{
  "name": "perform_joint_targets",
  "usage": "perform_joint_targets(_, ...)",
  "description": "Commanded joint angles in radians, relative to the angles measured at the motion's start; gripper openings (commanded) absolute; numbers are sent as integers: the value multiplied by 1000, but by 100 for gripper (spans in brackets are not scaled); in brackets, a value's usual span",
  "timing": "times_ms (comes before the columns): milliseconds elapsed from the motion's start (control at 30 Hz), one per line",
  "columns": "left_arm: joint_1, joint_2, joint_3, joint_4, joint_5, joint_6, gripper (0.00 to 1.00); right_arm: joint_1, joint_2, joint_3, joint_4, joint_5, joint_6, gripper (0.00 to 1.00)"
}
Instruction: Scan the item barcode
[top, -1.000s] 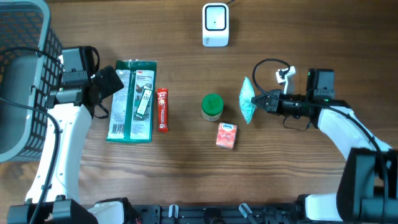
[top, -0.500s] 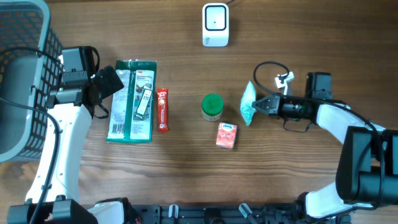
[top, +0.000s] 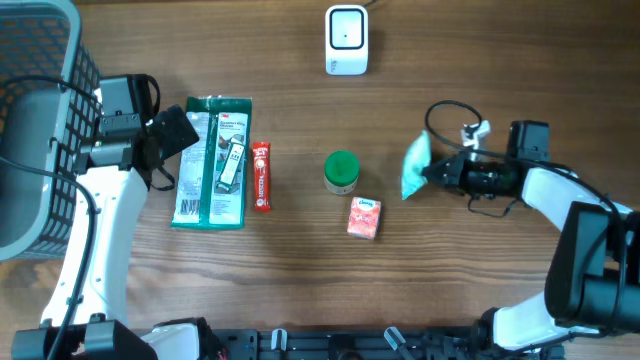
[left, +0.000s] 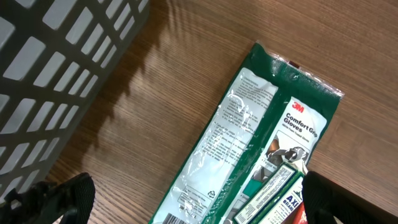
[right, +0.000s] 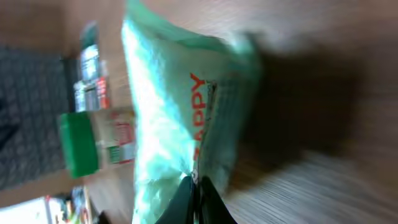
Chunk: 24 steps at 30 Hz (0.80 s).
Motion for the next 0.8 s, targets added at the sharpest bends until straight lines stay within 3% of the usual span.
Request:
perform_joint_targets(0,4,-5,3,0,2,-9,100,-54,13,-8,-41,186,16,4)
perform_joint_targets(100,4,-5,3,0,2,-10,100,-85,13,-8,-47,193,23,5)
perform_joint_targets(200,4,-5,3,0,2,-9,100,-98,11,-2,-56,194,27,20)
perform_joint_targets(300,4,-5,3,0,2,-10,100,-98,1,41,-119,242,35,44)
perform_joint_targets(400,4,-5,3,0,2,-10,100,-98,-18,109,-206,303,33,50)
perform_joint_targets(467,4,-5,3,0,2,-9,100,-96,-42,157,-258,312,14,46)
perform_joint_targets(633,4,-5,3,0,2,-9,100,-67,-112,203,-323,249,-34,13)
perform_joint_targets(767,4,-5,3,0,2,-10,100,-1,-121,203,-322,196,-80,11)
